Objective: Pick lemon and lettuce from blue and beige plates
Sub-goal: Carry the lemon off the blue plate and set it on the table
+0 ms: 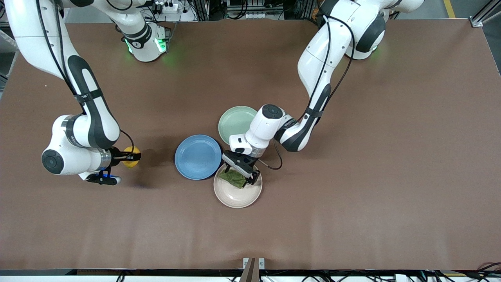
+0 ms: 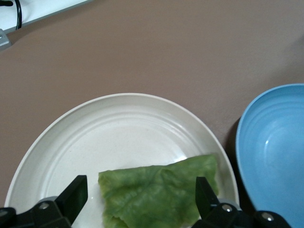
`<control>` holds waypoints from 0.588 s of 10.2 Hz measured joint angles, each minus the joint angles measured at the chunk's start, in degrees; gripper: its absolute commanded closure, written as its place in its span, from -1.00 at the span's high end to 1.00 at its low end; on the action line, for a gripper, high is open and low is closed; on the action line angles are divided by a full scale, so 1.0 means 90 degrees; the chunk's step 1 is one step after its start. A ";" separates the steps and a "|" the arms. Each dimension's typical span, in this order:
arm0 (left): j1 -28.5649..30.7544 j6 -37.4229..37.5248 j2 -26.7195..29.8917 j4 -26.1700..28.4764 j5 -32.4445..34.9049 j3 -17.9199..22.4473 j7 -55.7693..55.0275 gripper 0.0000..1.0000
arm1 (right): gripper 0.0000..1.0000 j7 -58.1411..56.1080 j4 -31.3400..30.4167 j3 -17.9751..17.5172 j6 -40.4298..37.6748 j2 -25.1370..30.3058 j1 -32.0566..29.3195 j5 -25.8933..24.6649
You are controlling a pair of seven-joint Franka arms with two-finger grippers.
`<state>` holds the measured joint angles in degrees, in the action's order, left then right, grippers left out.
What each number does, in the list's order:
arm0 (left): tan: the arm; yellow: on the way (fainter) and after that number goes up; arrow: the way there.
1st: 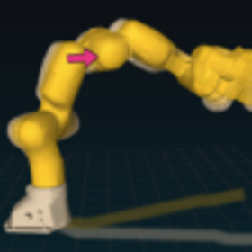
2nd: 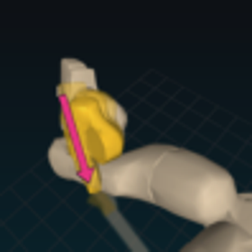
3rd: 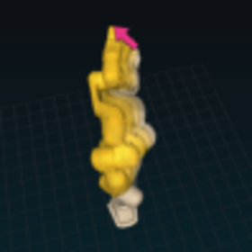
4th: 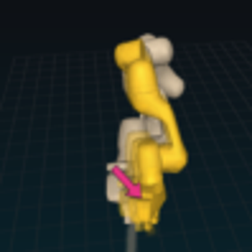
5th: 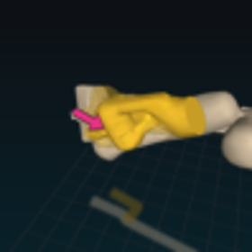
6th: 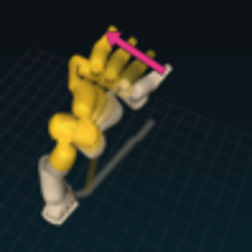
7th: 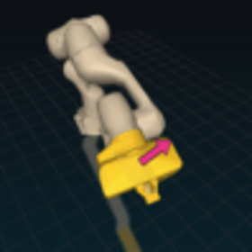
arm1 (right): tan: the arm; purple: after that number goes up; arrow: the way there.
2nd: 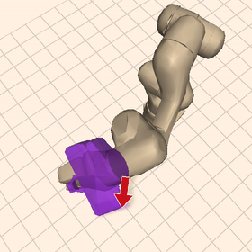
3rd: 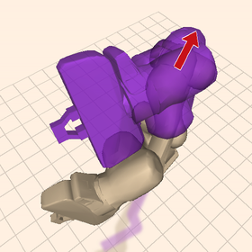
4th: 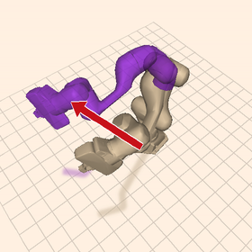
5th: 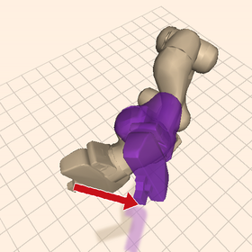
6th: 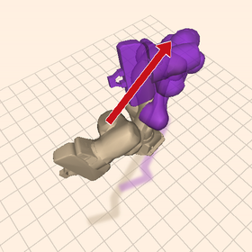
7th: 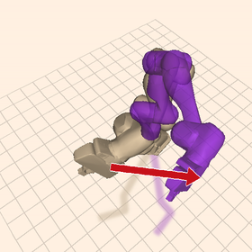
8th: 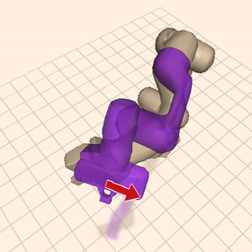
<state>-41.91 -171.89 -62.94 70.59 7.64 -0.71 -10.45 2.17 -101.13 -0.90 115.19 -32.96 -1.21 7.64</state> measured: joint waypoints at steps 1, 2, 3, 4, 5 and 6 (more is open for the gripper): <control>-0.0031 0.0000 -0.0028 0.0000 0.0001 0.0098 0.0020 0.44 | -0.57 -0.0128 -0.0063 0.0024 0.0058 0.0002 0.0000 0.0000; -0.0042 0.0000 -0.0049 0.0000 0.0004 0.0184 0.0094 0.20 | -0.15 -0.0186 -0.0114 0.0027 0.0119 0.0004 0.0000 0.0000; -0.0040 0.0000 -0.0058 0.0000 0.0004 0.0224 0.0250 -0.17 | 0.22 -0.0210 -0.0202 0.0028 0.0239 0.0006 0.0000 0.0000; -0.0040 0.0000 -0.0063 0.0000 0.0004 0.0233 0.0326 -0.57 | 0.99 -0.0233 -0.0307 0.0027 0.0352 0.0006 0.0000 0.0000; -0.0046 0.0000 -0.0067 0.0000 0.0004 0.0233 0.0345 -0.63 | 1.00 -0.0251 -0.0368 0.0027 0.0400 0.0006 0.0000 0.0000; -0.0059 0.0000 -0.0067 0.0000 0.0004 0.0233 0.0346 -0.64 | 1.00 -0.0259 -0.0385 0.0028 0.0407 0.0010 0.0000 0.0000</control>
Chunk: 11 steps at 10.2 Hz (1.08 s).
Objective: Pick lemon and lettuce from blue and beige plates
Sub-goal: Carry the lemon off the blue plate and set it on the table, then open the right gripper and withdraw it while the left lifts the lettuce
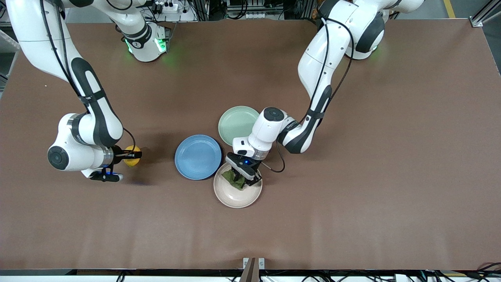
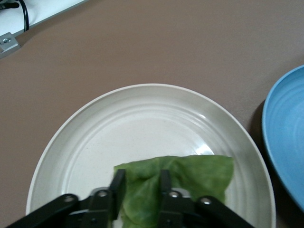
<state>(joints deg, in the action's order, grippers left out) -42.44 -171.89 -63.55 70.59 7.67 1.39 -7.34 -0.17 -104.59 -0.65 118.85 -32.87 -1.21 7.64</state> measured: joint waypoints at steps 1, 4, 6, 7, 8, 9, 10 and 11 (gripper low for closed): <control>-0.0016 0.0000 -0.0001 0.0001 0.0000 0.0000 0.0000 -0.61 | 1.00 -0.0006 0.0000 0.0000 -0.0001 0.0015 0.0000 0.0000; -0.0037 0.0000 -0.0011 0.0001 0.0000 0.0000 0.0000 -0.34 | 1.00 -0.0056 0.0047 0.0012 -0.0353 0.0183 0.0000 0.0000; -0.0037 0.0000 -0.0017 0.0002 0.0000 0.0000 -0.0002 -0.35 | 1.00 -0.0063 0.0467 0.0030 -0.1237 0.0382 0.0000 0.0000; -0.0037 0.0000 -0.0022 0.0002 0.0000 0.0000 -0.0003 -0.39 | 1.00 -0.0064 0.0776 0.0056 -0.1752 0.0491 -0.0001 0.0000; -0.0038 0.0000 -0.0029 0.0002 0.0000 0.0000 -0.0003 -0.66 | 1.00 -0.0077 0.1097 0.0107 -0.2268 0.0631 -0.0015 0.0000; -0.0044 0.0000 -0.0038 0.0002 0.0000 0.0000 -0.0003 -0.94 | 1.00 -0.0142 0.1428 0.0143 -0.2815 0.0808 -0.0065 -0.0001; -0.0055 0.0000 -0.0052 0.0002 0.0000 0.0000 -0.0003 -1.00 | 1.00 -0.0202 0.1735 0.0157 -0.3330 0.1034 -0.0146 -0.0001; -0.0065 -0.0006 -0.0057 0.0001 0.0000 0.0000 -0.0003 -1.00 | 1.00 -0.0238 0.1981 0.0161 -0.3632 0.1315 -0.0218 -0.0001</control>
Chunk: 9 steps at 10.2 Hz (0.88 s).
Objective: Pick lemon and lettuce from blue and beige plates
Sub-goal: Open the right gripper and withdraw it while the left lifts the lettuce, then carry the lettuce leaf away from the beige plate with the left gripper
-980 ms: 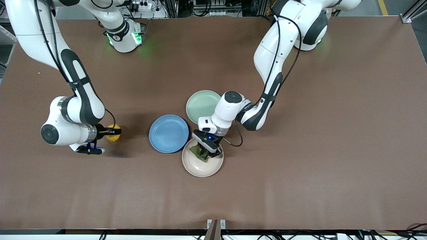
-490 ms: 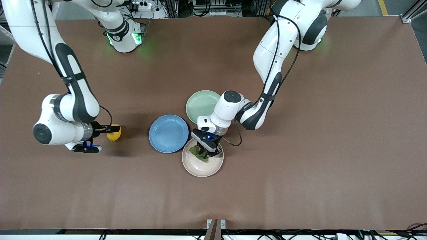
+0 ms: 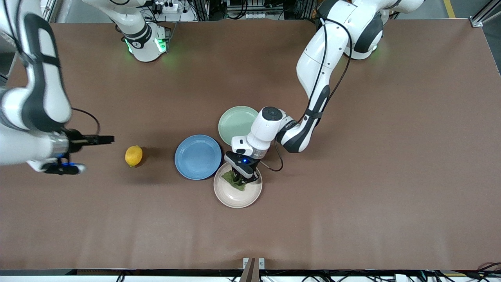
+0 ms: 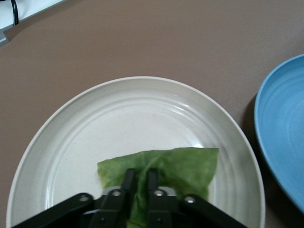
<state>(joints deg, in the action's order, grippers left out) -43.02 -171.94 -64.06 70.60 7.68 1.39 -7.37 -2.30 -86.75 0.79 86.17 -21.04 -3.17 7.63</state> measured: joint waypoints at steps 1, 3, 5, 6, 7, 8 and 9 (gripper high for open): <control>-0.0003 0.0000 -0.0001 -0.0005 0.0000 0.0001 0.0000 -1.00 | 1.00 -0.0013 0.0203 -0.0001 -0.0114 0.0297 -0.0030 0.0001; -0.0005 0.0000 0.0000 -0.0007 0.0000 0.0002 -0.0014 -1.00 | 1.00 -0.0013 0.0389 -0.0044 -0.0177 0.0923 -0.0025 0.0002; -0.0006 0.0173 0.0045 -0.0063 0.0000 0.0001 -0.0082 -1.00 | 1.00 -0.0013 0.0388 -0.0050 -0.0269 0.1400 -0.0028 -0.0010; -0.0012 0.0607 0.0187 -0.0156 -0.0001 -0.0005 -0.0233 -1.00 | 1.00 -0.0015 0.0385 -0.0048 -0.0372 0.1572 -0.0029 -0.0076; -0.0038 0.1300 0.0476 -0.0246 -0.0002 -0.0014 -0.0474 -1.00 | 1.00 -0.0019 0.0373 -0.0050 -0.0504 0.1717 -0.0027 -0.0184; -0.0058 0.2186 0.0906 -0.0326 -0.0002 -0.0051 -0.0707 -1.00 | 1.00 -0.0025 0.0334 -0.0057 -0.0609 0.1823 -0.0020 -0.0258; -0.0043 0.3224 0.1469 -0.0363 -0.0074 -0.0096 -0.0904 -1.00 | 1.00 -0.0026 0.0310 -0.0068 -0.0643 0.1849 0.0010 -0.0317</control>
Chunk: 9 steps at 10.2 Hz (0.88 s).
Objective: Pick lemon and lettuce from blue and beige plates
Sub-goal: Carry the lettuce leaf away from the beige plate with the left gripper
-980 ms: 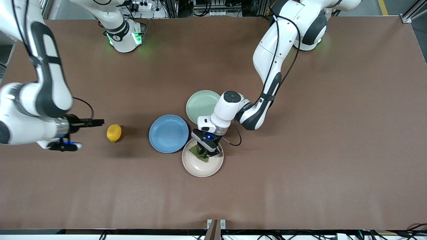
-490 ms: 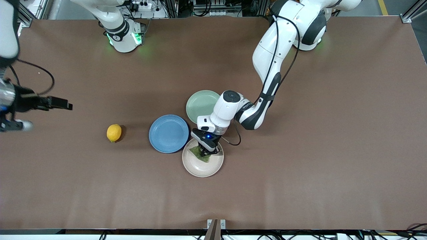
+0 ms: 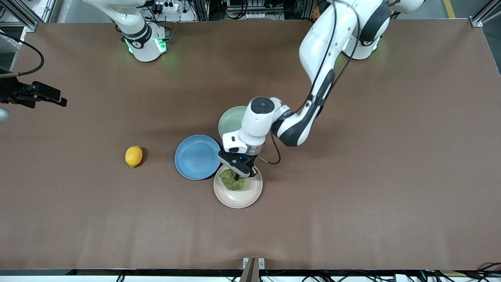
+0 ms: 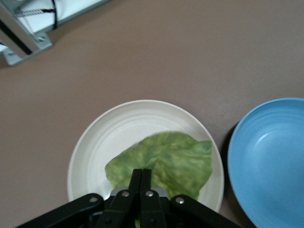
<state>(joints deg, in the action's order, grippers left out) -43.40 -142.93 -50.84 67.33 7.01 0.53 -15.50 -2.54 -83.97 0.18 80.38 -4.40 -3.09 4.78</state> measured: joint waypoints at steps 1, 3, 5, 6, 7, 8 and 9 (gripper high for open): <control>0.0111 0.1007 0.0583 0.0006 -0.0205 0.0019 -0.0091 -1.00 | 1.00 0.0000 -0.0038 -0.0016 -0.0001 -0.0003 0.0055 -0.0067; 0.1003 0.2759 0.1653 0.0277 -0.0583 0.0017 0.0394 -1.00 | 1.00 0.0003 -0.0108 -0.0020 0.0003 -0.0006 0.0203 -0.0139; 0.2435 0.3782 0.2065 0.0757 -0.0753 -0.0043 0.1458 -1.00 | 1.00 0.0003 -0.0126 -0.0011 0.0022 -0.0005 0.0234 -0.0174; 0.3098 0.3863 0.1993 0.1018 -0.0805 -0.0073 0.1951 -1.00 | 1.00 0.0001 -0.0127 -0.0003 0.0041 -0.0004 0.0235 -0.0242; 0.3609 0.3860 0.1793 0.1234 -0.0887 -0.0111 0.2345 -1.00 | 1.00 -0.0001 -0.0129 -0.0002 0.0055 -0.0004 0.0237 -0.0325; 0.3884 0.3846 0.1513 0.1350 -0.0931 -0.0140 0.2501 -1.00 | 1.00 -0.0002 -0.0132 -0.0002 0.0077 -0.0003 0.0239 -0.0351; 0.3976 0.3790 0.1245 0.1442 -0.0950 -0.0165 0.2506 -0.27 | 1.00 -0.0002 -0.0134 -0.0002 0.0107 -0.0003 0.0242 -0.0366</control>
<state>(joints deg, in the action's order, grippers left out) -7.62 -108.82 -39.64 80.31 -1.54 -0.96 7.05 -2.55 -85.17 0.16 81.34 -4.43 -0.91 1.48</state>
